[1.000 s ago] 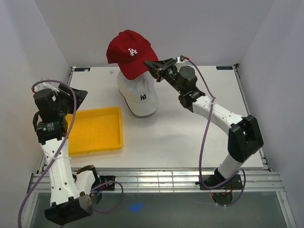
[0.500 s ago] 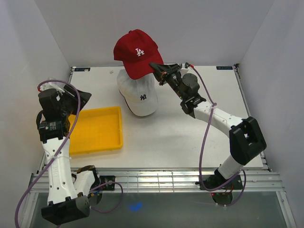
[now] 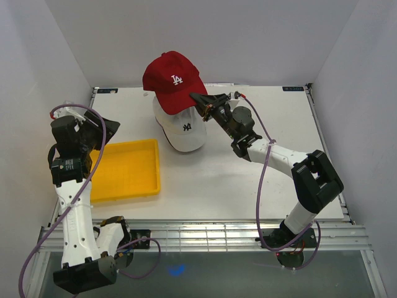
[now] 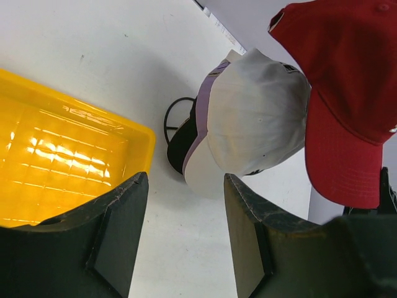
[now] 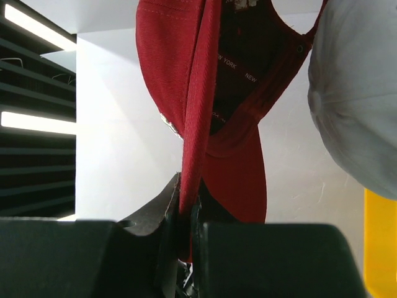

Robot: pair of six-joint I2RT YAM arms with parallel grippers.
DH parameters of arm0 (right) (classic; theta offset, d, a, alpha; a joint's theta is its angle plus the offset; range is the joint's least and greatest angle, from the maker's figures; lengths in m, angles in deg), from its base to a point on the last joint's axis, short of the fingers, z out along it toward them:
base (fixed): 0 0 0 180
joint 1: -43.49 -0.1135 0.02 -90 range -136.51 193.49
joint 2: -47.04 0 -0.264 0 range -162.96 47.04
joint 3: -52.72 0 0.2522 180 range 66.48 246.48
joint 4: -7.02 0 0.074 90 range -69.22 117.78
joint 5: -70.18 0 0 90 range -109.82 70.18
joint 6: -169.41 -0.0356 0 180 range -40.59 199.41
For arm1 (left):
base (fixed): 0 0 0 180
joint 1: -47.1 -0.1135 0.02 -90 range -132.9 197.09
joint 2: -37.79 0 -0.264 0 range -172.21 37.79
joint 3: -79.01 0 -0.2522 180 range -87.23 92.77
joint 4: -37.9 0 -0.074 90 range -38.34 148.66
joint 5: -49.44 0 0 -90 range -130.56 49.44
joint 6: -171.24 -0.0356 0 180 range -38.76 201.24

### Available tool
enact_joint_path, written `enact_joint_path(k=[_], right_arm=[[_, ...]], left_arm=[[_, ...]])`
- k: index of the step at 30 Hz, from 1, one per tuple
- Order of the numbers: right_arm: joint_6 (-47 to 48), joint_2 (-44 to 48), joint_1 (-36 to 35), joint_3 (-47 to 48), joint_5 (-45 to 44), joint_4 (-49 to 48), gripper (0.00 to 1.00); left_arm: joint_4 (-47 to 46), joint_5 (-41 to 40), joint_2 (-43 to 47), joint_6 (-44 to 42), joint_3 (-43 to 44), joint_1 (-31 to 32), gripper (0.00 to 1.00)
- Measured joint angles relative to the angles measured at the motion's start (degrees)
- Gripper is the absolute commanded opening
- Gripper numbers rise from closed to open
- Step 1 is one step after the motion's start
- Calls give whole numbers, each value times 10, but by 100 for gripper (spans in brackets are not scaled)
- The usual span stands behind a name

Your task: Stack the hats

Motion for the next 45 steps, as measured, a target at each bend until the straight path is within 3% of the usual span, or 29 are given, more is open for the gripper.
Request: enact_joint_path(k=[45], right_arm=[[-43, -37, 5, -190, 26, -129, 8]], left_arm=[[15, -20, -7, -29, -8, 5, 63]])
